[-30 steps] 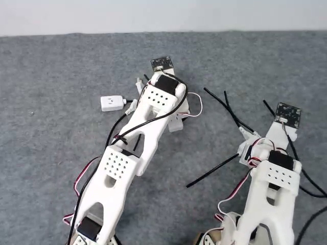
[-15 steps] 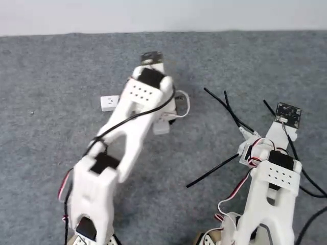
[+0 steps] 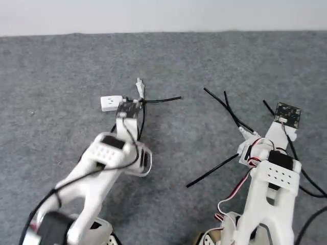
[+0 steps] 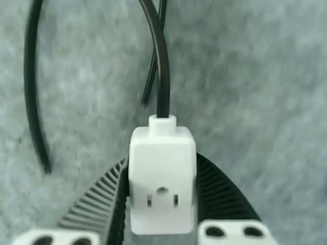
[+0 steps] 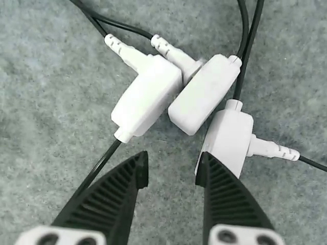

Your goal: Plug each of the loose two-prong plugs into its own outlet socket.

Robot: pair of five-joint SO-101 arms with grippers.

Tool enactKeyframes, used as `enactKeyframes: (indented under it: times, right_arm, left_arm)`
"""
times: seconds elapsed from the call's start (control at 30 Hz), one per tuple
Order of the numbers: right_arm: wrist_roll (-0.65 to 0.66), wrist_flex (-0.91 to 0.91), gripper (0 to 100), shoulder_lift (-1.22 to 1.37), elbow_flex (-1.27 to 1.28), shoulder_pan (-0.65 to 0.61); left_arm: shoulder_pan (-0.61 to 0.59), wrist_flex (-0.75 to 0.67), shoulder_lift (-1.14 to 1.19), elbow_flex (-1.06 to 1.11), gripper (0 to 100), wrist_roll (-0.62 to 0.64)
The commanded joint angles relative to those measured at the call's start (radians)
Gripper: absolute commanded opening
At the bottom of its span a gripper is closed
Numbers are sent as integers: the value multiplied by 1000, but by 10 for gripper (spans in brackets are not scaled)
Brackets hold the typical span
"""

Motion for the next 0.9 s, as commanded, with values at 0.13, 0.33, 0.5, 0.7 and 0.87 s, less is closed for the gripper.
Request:
enactKeyframes:
  times: [0.13,0.33,0.5,0.7,0.87]
  right_arm:
    - [12,-15,147,2,-2,-12]
    - [12,-33,147,2,8,-12]
    - [12,-33,147,2,8,-12]
    - [12,-33,147,2,8,-12]
    - [12,-33,147,2,8,-12]
  left_arm:
    - [-8,-3,-158,107,75,-18]
    - [-20,-3,-143,102,244,-18]
    - [-86,8,-143,77,246,-101]
    - [-138,137,-161,-2,246,-180]
    - [-77,207,-338,-18,246,-175]
